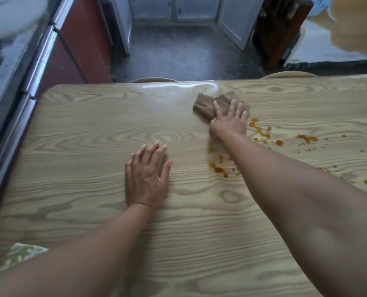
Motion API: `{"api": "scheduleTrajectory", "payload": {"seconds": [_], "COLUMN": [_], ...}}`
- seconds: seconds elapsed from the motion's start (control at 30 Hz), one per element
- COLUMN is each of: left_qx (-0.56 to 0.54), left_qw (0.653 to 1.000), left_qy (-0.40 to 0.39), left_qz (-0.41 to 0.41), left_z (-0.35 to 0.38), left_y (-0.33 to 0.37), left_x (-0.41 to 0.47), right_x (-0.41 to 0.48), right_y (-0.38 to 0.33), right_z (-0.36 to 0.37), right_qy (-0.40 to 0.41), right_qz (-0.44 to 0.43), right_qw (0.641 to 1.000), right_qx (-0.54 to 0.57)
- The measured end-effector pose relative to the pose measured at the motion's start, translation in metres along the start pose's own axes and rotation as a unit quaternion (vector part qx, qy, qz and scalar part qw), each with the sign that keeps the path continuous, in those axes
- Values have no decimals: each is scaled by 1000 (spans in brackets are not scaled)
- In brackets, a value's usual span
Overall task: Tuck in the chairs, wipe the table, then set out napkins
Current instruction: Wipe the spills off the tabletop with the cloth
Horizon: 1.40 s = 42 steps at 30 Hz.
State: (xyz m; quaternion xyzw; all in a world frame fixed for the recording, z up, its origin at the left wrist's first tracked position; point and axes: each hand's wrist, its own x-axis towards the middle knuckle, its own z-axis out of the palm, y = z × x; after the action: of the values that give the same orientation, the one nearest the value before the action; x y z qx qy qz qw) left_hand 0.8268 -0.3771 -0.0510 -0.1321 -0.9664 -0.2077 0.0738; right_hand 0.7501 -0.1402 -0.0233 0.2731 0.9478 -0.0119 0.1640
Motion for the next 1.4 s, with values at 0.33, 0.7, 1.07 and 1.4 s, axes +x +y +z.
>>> {"api": "scheduleTrajectory", "payload": {"seconds": [0.33, 0.7, 1.07, 1.4], "left_qx": [18, -103, 2, -13], "left_qw": [1000, 990, 997, 996], "left_qy": [-14, 53, 38, 35], "left_qz": [4, -79, -74, -79], "left_z": [-1, 17, 28, 24], "left_y": [7, 75, 99, 104], "left_x": [1, -2, -7, -11], "right_x": [-95, -107, -9, -114], "right_y": [-4, 26, 134, 61], "right_z": [36, 37, 4, 45], "right_qy": [36, 2, -19, 14], "right_qz": [-187, -271, -21, -219], "right_qw": [981, 963, 999, 974], "right_qx": [30, -7, 18, 58]}}
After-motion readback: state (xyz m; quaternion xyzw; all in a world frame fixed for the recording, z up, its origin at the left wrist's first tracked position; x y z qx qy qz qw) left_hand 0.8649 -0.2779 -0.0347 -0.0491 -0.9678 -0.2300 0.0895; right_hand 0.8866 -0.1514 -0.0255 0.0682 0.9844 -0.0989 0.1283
